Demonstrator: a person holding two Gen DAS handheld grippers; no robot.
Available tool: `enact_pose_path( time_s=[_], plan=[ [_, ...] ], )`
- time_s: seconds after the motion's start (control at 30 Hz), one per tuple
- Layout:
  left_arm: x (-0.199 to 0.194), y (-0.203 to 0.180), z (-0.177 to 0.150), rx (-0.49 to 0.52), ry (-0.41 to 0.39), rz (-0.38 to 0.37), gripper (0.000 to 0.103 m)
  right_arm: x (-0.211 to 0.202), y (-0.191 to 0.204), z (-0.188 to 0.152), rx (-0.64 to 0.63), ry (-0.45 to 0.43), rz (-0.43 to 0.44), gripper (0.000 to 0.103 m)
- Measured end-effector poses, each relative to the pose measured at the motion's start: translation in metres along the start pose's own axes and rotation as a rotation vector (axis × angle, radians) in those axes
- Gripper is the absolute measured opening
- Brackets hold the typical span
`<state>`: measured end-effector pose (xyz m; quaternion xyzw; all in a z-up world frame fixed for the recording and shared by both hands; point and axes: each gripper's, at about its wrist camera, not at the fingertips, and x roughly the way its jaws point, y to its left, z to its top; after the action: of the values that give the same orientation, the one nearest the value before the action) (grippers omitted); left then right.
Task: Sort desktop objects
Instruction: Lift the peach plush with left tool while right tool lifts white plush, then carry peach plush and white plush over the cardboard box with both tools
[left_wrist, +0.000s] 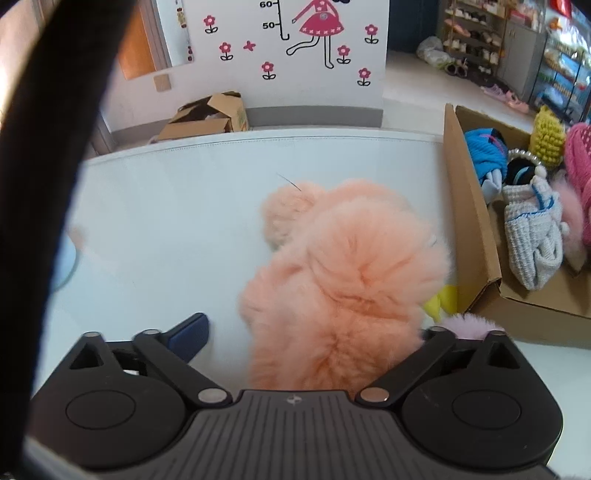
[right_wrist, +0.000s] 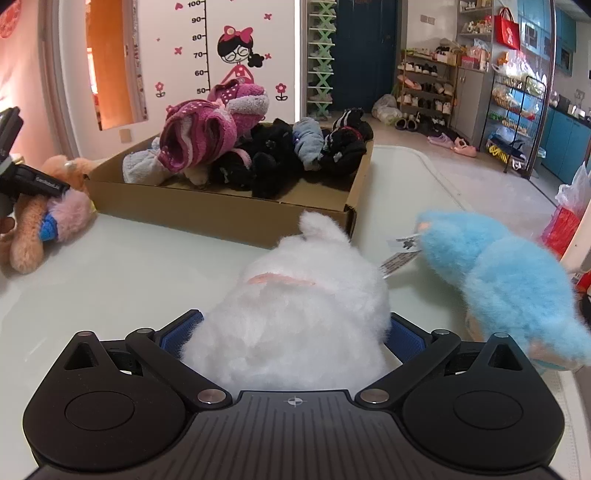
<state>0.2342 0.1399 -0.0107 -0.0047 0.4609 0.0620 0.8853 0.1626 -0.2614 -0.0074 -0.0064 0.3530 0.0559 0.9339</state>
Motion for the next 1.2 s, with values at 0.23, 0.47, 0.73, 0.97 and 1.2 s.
enact_pose_path(
  time_s=[0.23,0.47,0.73,0.97,1.2],
  plan=[
    [-0.018,-0.005,-0.013,0.039,-0.040,-0.012,0.044,-0.003,-0.008,-0.004,0.072,-0.014,0.019,0.078],
    [-0.027,0.009,-0.026,0.020,-0.053,-0.055,0.042,-0.010,-0.014,-0.011,0.110,-0.035,0.045,0.073],
    [-0.063,0.023,-0.052,0.017,-0.098,-0.071,0.042,-0.028,-0.009,-0.021,0.093,-0.048,0.056,0.073],
    [-0.115,0.026,-0.076,0.053,-0.165,-0.074,0.042,-0.059,0.005,-0.020,0.079,-0.102,0.084,0.073],
    [-0.157,0.021,-0.083,0.068,-0.235,-0.116,0.042,-0.097,0.019,-0.012,0.055,-0.155,0.112,0.073]
  ],
)
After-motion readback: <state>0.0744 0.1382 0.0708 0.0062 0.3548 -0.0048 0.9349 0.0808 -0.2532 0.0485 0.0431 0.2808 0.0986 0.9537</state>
